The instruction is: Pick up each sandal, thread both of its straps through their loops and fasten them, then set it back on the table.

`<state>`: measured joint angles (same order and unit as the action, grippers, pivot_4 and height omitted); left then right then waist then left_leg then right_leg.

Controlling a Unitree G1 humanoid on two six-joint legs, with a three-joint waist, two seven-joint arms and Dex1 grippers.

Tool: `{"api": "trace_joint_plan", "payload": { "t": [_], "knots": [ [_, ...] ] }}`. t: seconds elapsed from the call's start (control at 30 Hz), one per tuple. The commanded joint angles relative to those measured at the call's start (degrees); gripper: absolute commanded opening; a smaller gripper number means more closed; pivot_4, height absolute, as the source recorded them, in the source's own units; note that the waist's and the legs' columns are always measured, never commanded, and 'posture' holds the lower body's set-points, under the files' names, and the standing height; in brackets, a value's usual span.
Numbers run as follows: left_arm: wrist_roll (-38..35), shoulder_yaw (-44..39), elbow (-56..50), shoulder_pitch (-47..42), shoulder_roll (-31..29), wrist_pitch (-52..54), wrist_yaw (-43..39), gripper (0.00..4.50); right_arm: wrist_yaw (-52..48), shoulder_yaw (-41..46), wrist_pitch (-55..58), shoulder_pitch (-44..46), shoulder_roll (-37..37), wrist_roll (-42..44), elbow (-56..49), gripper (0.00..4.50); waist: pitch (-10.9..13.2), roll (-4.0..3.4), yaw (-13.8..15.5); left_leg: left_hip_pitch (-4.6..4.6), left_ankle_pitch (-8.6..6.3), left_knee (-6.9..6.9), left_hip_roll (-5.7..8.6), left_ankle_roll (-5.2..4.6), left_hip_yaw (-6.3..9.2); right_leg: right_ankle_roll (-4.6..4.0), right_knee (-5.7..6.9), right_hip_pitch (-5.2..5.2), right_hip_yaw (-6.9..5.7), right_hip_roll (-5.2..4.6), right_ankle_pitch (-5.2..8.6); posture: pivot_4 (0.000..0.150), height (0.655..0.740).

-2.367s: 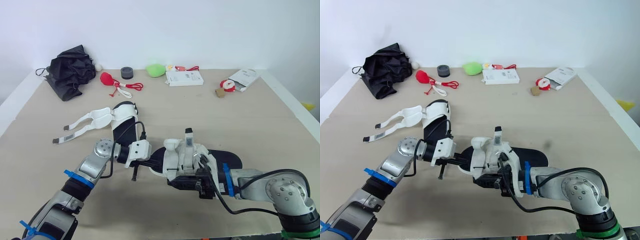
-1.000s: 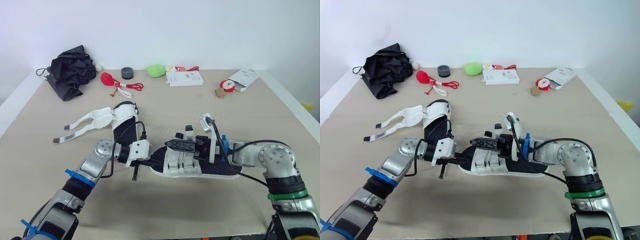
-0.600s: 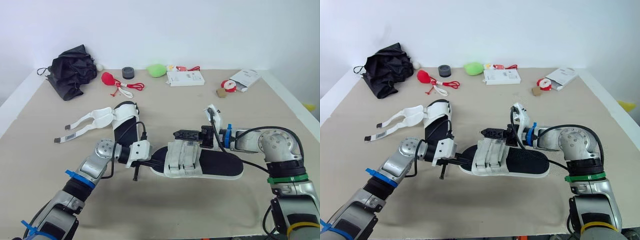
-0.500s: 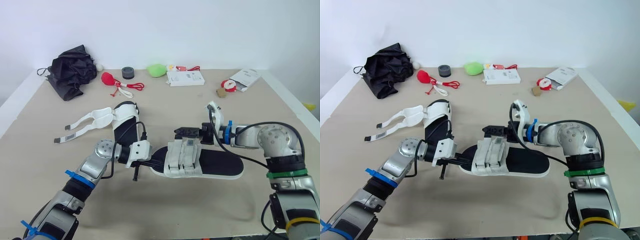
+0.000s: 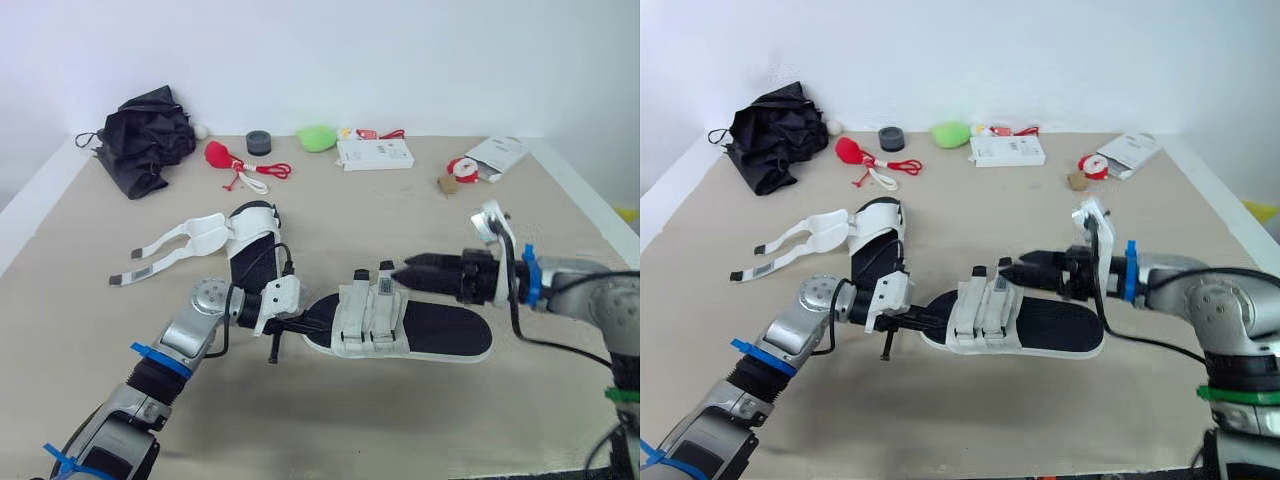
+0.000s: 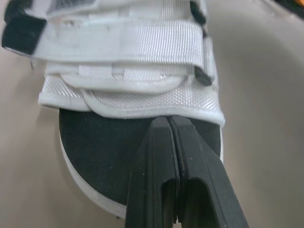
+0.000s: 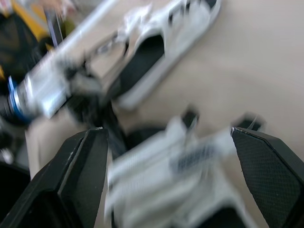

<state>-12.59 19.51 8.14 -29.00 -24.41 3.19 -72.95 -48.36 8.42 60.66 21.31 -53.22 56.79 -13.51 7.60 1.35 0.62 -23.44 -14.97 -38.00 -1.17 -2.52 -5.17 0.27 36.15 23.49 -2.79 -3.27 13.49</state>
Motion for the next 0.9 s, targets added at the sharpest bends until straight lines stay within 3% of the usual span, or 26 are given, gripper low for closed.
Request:
{"api": "trace_joint_plan", "payload": {
  "t": [0.03,0.37,0.47,0.67,0.9],
  "knots": [
    [-2.74,-3.22,-4.95,-1.57,-0.76,2.03,0.55,0.00,-3.43,5.32,-4.13,-2.72,-2.12,-0.95,-4.47,4.45,0.31,-0.14,-0.18,0.01,0.00,-0.03,0.00,0.00,-0.02,0.01,0.00,0.01,0.02,0.01,0.00,0.150,0.7400],
    [-5.41,-9.49,-11.14,-0.44,-11.39,6.40,-1.76,0.00,-6.94,11.21,-8.03,-19.69,-6.22,-4.70,-15.72,4.45,0.88,-0.16,-0.02,-0.01,-0.02,-0.13,-0.01,0.11,0.04,0.24,0.05,-0.03,0.10,0.10,0.14,0.150,0.7400],
    [-7.90,-11.51,-12.54,0.86,-13.57,8.83,-2.21,0.00,-4.99,8.83,-9.02,-20.85,-4.03,-6.45,-15.51,4.45,0.95,-0.08,-0.05,-0.01,-0.02,-0.22,-0.01,0.13,0.03,0.26,0.05,-0.05,0.13,0.10,0.14,0.150,0.7400],
    [-21.61,-19.46,-20.68,5.01,-13.25,21.21,1.88,0.00,-3.09,1.00,-10.51,-20.58,0.51,-11.30,-12.70,4.45,1.16,0.08,-0.05,-0.02,0.03,-0.42,-0.02,0.21,0.04,0.61,0.14,-0.09,0.15,0.06,0.30,0.150,0.7400],
    [-23.50,-21.53,-24.87,9.17,-14.72,22.81,3.17,0.00,-2.53,-2.05,-10.98,-20.25,3.12,-11.85,-12.58,4.45,1.17,0.12,0.01,0.04,0.06,-0.44,-0.02,0.26,0.05,0.60,0.19,-0.15,0.16,0.10,0.27,0.150,0.7400]
  ]
}}
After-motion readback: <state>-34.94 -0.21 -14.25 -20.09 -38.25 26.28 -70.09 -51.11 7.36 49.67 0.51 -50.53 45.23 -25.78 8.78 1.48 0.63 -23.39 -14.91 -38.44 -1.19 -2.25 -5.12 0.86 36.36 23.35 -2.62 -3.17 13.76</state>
